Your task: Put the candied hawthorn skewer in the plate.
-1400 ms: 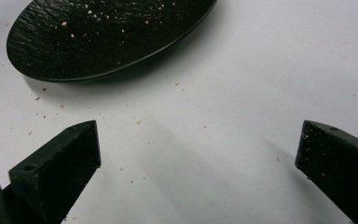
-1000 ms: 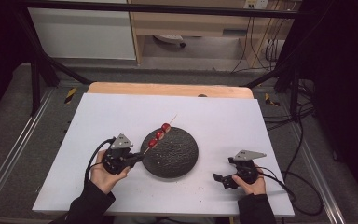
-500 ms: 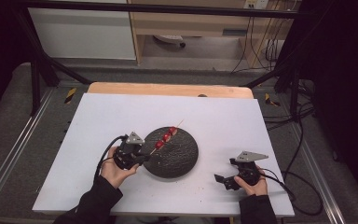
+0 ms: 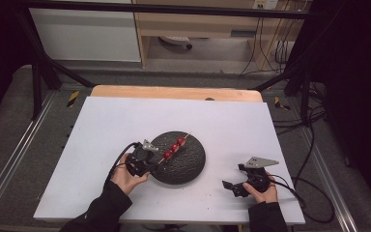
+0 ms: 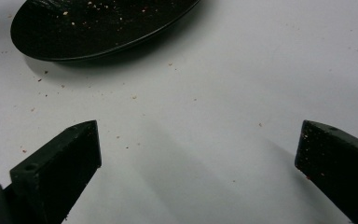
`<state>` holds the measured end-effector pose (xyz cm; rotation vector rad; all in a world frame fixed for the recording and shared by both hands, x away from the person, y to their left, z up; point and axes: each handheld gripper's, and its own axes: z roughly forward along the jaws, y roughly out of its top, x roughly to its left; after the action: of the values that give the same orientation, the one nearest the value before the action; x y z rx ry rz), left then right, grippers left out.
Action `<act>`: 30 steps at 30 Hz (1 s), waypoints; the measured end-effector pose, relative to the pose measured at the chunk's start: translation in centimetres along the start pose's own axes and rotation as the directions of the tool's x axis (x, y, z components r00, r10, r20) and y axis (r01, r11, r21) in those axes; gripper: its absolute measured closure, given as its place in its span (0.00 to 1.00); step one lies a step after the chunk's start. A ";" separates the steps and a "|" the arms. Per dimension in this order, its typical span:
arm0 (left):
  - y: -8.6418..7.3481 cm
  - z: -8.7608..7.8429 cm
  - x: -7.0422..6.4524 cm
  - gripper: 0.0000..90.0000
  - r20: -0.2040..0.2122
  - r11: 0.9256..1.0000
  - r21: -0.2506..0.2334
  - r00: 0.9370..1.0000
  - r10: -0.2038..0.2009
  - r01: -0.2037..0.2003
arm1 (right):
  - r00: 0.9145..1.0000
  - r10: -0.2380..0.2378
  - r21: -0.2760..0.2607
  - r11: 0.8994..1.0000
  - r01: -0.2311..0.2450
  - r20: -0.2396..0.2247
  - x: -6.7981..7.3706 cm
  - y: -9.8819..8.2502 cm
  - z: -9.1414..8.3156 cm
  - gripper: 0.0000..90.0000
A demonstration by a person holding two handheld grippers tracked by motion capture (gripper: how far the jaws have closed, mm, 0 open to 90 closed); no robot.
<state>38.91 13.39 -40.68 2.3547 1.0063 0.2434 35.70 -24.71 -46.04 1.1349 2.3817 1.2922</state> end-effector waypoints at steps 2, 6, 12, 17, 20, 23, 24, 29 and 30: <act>0.0 0.3 0.0 0.98 -0.001 1.000 0.006 1.000 -0.005 0.005 | 1.000 0.002 0.002 1.000 -0.002 0.001 0.0 0.0 0.0 0.01; 0.0 0.6 -0.2 0.98 -0.007 1.000 0.026 1.000 0.001 0.000 | 1.000 0.002 0.004 1.000 -0.002 0.001 0.0 0.0 0.0 0.01; 0.0 1.0 -0.4 0.98 -0.007 0.999 0.041 1.000 0.008 -0.008 | 1.000 0.004 0.003 1.000 -0.004 0.002 0.1 0.0 0.0 0.01; 0.0 1.0 -0.7 0.98 -0.018 0.999 0.041 1.000 0.016 -0.016 | 1.000 0.004 0.002 1.000 -0.004 0.002 0.1 0.0 0.0 0.01; -0.1 1.0 -0.7 0.97 -0.013 0.999 0.036 1.000 0.019 -0.018 | 1.000 0.007 0.001 1.000 -0.007 -0.001 0.1 0.0 0.0 0.01; -0.2 0.8 -0.6 0.94 -0.005 0.999 0.023 1.000 0.028 -0.028 | 1.000 0.005 0.002 1.000 -0.005 0.001 0.1 0.0 0.0 0.01; -0.3 0.7 -0.6 0.93 0.002 0.999 0.015 0.999 0.032 -0.032 | 1.000 0.007 0.000 1.000 -0.007 -0.001 0.1 0.0 0.0 0.01; -0.6 -0.4 -0.2 0.82 0.021 0.998 -0.034 0.998 0.051 -0.050 | 1.000 0.008 0.000 1.000 -0.008 -0.001 0.1 0.0 0.0 0.01; -0.7 -0.7 -0.1 0.79 0.022 0.997 -0.045 0.998 0.056 -0.055 | 1.000 0.008 -0.001 1.000 -0.008 -0.001 0.1 0.0 0.0 0.01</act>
<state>38.18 14.03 -40.52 2.3420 0.9164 0.2564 35.59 -24.62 -46.07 1.1452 2.3794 1.2962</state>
